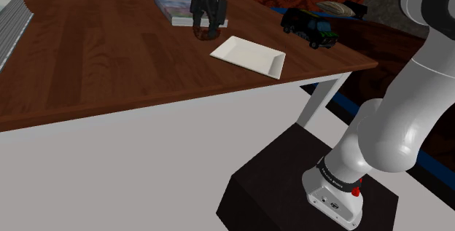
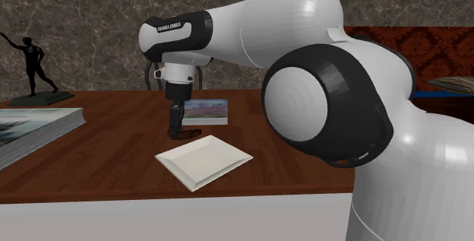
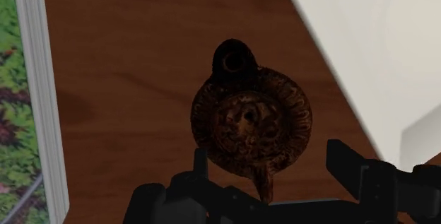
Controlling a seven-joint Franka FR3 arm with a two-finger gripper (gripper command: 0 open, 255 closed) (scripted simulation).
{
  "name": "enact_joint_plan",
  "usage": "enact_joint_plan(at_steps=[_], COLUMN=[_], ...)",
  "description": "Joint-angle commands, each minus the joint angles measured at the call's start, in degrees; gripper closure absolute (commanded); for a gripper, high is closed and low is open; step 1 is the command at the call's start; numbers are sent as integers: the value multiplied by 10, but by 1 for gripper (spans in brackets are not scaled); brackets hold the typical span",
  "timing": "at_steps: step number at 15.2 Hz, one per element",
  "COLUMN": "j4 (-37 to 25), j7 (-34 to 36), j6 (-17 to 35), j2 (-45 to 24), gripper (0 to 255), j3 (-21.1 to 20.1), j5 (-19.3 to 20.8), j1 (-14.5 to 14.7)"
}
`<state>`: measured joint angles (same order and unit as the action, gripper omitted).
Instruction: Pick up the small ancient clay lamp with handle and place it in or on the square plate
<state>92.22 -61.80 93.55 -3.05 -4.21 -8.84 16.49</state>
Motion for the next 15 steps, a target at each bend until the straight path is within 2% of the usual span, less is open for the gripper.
enact_joint_plan(at_steps=[1,3,6,8,9,15], j4=[10,32,20,35,3,-55], j7=[0,0,-11,-15,0,7], j6=[-19,-11,-18,-9,-23,-72], j2=[-3,12,5,10,-5,-14], gripper=[255,255,255,255,255,255], j3=[-2,-2,3,5,-2,-1], j5=[-1,-2,-3,-3,-1,0], j1=[1,2,-4,-6,0,0])
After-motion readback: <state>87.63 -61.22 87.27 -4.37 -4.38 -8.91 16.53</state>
